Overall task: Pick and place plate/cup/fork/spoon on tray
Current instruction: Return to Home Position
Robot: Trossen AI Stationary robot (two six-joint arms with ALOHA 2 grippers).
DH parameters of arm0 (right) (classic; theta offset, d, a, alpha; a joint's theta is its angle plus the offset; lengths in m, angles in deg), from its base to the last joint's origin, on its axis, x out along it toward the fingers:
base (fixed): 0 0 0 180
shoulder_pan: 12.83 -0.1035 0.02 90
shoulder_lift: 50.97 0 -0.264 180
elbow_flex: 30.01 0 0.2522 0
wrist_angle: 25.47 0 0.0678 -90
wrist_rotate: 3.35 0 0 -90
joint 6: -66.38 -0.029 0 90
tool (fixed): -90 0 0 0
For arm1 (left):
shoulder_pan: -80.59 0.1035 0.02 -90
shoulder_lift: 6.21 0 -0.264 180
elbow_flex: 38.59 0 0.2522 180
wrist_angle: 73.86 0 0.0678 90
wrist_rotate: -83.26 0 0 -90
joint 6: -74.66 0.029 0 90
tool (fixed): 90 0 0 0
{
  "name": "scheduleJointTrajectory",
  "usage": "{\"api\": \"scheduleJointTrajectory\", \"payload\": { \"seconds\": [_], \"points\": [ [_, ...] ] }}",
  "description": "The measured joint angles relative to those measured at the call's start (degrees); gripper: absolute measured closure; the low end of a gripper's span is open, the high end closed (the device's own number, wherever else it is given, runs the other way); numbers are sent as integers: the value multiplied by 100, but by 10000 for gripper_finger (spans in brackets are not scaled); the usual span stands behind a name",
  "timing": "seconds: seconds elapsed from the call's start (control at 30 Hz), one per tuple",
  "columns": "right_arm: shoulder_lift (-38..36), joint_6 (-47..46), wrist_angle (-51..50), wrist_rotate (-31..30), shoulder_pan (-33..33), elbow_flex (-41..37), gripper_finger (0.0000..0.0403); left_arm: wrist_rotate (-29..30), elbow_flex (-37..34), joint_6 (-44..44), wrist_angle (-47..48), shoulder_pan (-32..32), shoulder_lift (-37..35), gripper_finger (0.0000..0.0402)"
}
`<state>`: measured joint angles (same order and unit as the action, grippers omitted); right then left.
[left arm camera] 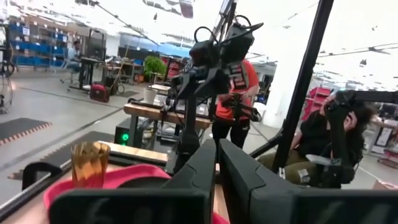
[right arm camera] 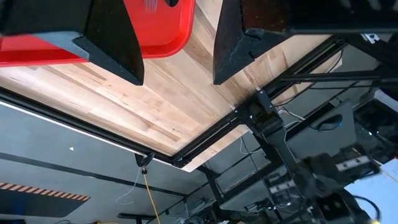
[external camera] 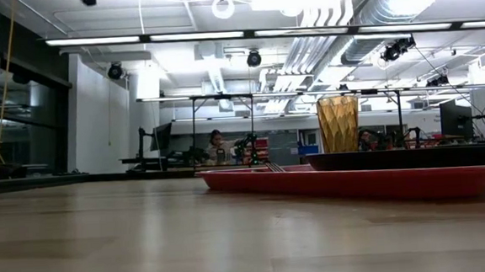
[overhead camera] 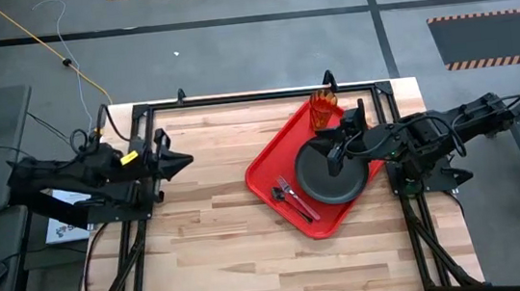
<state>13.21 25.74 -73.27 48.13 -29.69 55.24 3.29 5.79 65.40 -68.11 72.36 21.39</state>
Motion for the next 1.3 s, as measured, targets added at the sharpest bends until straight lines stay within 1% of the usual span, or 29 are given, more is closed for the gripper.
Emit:
{"api": "scheduleJointTrajectory", "payload": {
  "seconds": [0.1, 0.27, 0.5, 0.63, 0.77, 0.9, 1.03, 1.23, 1.3],
  "points": [
    [-1, -3, 0, -24, 0, 0, 219, -2, -435, -118, -3, 0, -433, 399],
    [0, -3, 0, -26, -2, 0, 219, 3, -1074, -221, -170, 0, -1013, 401],
    [0, -140, 0, -29, -1, 0, 219, -10, -2000, -413, -664, 0, -1573, 401],
    [0, -156, 0, -28, -2, 0, 219, -39, -2344, -463, -725, 0, -1861, 401],
    [0, -154, 0, -28, 0, 0, 219, -46, -2519, -458, -669, 0, -2174, 401],
    [0, -4, 0, -26, -2, 0, 219, -58, -2543, -509, -248, 0, -2476, 401],
    [0, 59, -1, 49, -1, 0, 219, -201, -2543, -467, 69, 0, -2748, 401],
    [0, 60, -4, 328, -2, 0, 219, -187, -2548, -441, 428, 2, -2734, 401],
    [0, 60, -7, 368, -2, 0, 219, -184, -2548, -342, 413, 19, -2734, 401]
  ]
}}
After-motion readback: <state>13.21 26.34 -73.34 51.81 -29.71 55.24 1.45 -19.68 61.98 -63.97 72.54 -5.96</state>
